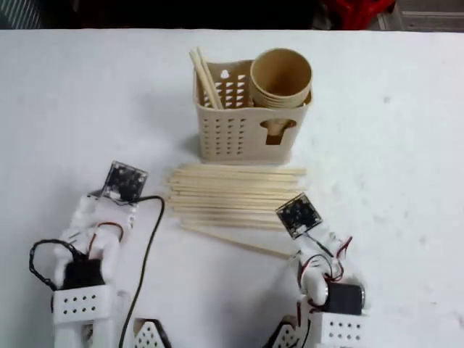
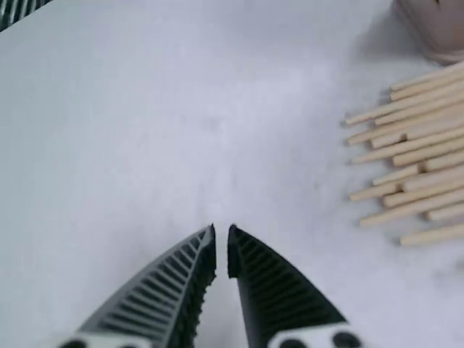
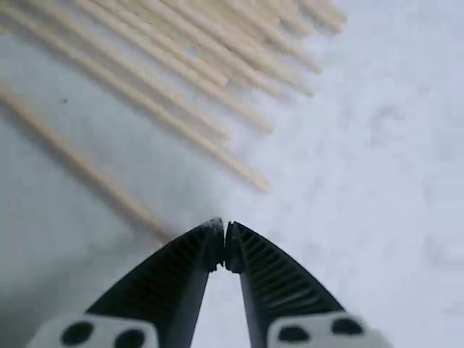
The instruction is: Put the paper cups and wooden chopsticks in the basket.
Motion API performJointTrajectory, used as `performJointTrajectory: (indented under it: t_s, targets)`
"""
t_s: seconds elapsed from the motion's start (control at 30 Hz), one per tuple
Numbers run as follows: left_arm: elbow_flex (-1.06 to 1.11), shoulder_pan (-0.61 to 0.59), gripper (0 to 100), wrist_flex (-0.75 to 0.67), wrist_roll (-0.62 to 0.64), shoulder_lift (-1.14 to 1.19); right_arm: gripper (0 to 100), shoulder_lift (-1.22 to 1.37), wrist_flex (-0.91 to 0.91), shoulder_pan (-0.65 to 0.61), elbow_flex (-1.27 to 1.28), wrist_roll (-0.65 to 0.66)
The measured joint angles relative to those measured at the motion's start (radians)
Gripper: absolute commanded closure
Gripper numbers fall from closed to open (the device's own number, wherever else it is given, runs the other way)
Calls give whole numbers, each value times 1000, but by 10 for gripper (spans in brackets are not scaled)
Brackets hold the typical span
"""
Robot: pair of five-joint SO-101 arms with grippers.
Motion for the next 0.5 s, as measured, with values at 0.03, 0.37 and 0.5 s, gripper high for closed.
performJointTrajectory:
  t_s: [0.03,0.37,0.5]
  targets:
    - [-51,8,949,71,-21,0,981,12,-15,6,23,0]
    - [-505,259,861,678,-180,-5,981,-5,-49,124,44,0]
    - [-542,359,861,701,-183,40,981,-8,-49,193,44,0]
